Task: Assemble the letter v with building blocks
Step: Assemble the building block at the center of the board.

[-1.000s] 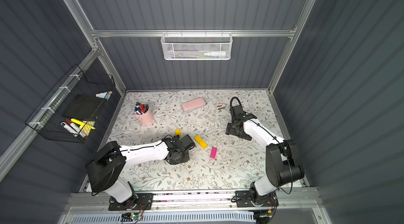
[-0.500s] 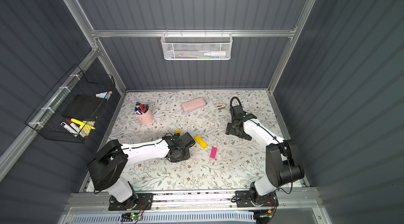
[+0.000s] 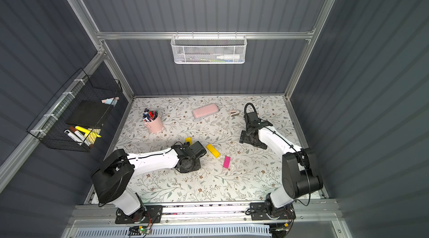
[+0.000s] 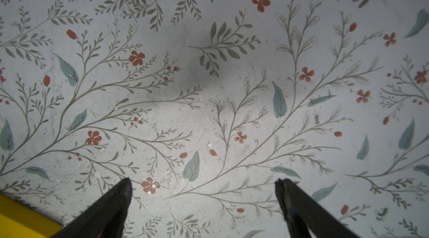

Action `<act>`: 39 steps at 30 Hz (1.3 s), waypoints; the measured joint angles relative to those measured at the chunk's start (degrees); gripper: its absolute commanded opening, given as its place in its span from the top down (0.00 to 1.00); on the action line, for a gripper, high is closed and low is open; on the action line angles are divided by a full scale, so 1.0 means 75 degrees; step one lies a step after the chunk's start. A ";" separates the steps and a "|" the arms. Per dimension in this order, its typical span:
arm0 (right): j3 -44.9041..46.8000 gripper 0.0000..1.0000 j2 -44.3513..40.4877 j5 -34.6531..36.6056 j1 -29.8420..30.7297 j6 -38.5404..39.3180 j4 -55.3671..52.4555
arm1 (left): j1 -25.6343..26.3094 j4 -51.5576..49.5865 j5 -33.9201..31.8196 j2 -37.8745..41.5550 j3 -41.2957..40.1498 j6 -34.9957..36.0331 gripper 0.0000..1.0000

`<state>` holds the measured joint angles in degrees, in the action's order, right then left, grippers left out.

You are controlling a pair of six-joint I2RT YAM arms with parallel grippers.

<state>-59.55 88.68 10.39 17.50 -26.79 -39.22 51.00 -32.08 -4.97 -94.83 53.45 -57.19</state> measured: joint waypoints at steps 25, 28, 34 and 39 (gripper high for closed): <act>0.0000 0.01 0.0093 -0.0006 0.0000 0.0000 -0.0003 | -0.0003 -0.0356 -0.0163 -0.0475 0.0542 0.0315 0.68; 0.0000 0.01 0.0093 -0.0006 0.0000 0.0000 0.0000 | -0.0003 -0.0356 -0.0169 -0.0475 0.0542 0.0318 0.68; 0.0000 0.01 0.0096 -0.0009 0.0000 0.0000 0.0000 | -0.0003 -0.0356 -0.0172 -0.0475 0.0542 0.0315 0.66; 0.0000 0.01 0.0096 -0.0009 0.0000 0.0000 0.0000 | -0.0009 -0.0350 -0.0227 -0.0475 0.0542 0.0312 0.65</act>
<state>-59.55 89.41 10.33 17.50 -26.79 -39.22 50.94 -34.70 -6.68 -98.39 57.52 -54.85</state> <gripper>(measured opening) 0.990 0.347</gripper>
